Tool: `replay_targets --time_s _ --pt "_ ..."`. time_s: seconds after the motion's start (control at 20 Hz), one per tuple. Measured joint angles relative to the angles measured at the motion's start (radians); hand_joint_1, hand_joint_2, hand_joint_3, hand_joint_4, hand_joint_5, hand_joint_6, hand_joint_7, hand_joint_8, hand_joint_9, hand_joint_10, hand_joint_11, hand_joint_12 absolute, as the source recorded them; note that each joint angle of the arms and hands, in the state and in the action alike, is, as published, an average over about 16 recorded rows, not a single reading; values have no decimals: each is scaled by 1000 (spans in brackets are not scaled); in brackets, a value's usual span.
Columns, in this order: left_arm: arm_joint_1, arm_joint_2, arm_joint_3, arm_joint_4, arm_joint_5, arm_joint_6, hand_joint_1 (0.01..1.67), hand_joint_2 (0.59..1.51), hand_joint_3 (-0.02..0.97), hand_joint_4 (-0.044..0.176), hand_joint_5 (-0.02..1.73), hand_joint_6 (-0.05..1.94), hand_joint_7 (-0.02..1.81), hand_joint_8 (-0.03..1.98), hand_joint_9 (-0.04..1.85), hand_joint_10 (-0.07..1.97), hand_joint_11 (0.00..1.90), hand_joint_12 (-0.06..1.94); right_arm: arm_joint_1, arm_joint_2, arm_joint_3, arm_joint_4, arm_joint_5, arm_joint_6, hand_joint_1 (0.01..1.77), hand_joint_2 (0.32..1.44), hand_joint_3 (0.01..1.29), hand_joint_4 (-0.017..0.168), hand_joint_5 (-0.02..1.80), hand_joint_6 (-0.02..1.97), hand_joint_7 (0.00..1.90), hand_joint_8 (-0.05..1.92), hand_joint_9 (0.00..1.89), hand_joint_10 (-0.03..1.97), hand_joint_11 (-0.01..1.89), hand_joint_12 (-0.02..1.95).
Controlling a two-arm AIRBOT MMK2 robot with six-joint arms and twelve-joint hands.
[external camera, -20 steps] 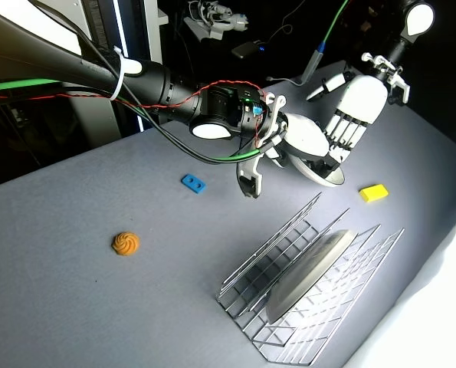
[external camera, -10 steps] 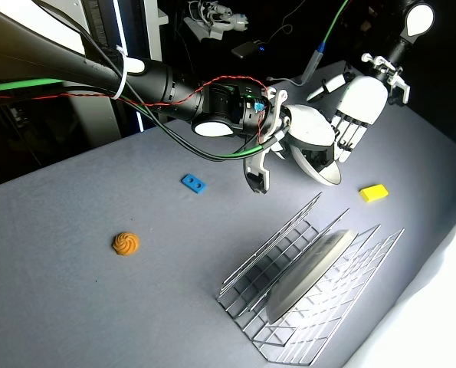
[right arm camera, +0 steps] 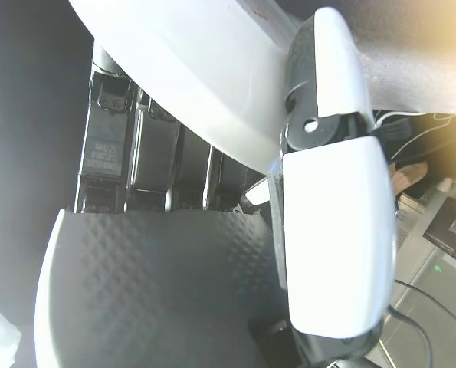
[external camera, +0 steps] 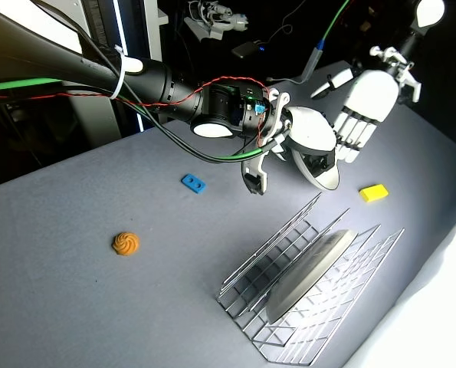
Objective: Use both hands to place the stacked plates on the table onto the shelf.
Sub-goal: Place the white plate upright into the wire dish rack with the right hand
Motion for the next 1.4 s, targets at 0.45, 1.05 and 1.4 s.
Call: replay_targets --time_s 0.45,1.05,1.4 --pt "-102 19 17 0 -15 -32 14 1051 14 2 5 18 16 -2 21 3 15 19 56 26 -14 26 -33 0 1166 985 15 11 921 785 1030 810 1272 17 804 1052" --pt "-115 23 31 2 -17 -42 14 1065 13 2 11 18 20 -2 21 3 15 18 145 78 -93 66 -64 2 1202 1004 15 21 1026 837 1110 761 1306 17 826 1077" --pt "-102 23 37 3 -14 -42 14 1070 14 2 15 18 18 -3 21 3 15 18 193 128 -151 122 -81 2 1212 1009 14 23 1074 730 1157 704 1337 16 825 1118"
